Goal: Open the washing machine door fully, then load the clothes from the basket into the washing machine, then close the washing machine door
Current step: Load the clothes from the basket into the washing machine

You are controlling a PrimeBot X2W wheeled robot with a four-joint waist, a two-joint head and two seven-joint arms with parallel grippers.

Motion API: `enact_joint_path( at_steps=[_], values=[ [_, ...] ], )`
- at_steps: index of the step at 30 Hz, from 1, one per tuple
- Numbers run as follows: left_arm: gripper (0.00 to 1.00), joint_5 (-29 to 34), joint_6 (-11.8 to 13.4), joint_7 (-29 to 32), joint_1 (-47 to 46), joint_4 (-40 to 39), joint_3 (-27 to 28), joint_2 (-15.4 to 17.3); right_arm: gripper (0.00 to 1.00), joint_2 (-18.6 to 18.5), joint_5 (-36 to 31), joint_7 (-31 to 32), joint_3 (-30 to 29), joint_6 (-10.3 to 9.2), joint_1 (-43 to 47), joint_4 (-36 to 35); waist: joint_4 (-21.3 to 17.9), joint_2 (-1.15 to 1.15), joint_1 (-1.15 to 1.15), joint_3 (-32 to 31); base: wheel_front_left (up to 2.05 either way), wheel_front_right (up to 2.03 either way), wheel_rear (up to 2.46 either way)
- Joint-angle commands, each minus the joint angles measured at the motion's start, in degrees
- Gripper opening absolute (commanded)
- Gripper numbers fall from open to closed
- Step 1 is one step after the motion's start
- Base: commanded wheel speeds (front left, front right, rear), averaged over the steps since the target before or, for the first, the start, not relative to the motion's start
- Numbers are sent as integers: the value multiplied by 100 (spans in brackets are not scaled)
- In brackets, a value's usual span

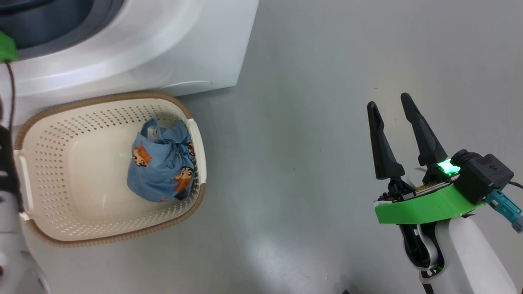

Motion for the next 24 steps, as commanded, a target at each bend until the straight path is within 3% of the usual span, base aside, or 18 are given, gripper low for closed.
enact_joint_path(
  at_steps=[1,24],
  values=[
    [100,-23,-14,-30,222,-210,55,233,100,-16,47,-45,97,32,45,-113,48,0,0,-63,0,0,0],
    [100,-64,-139,-30,2970,-1583,246,-598,100,-378,43,-45,-82,32,516,102,620,0,0,-1245,0,0,0]
  ],
)
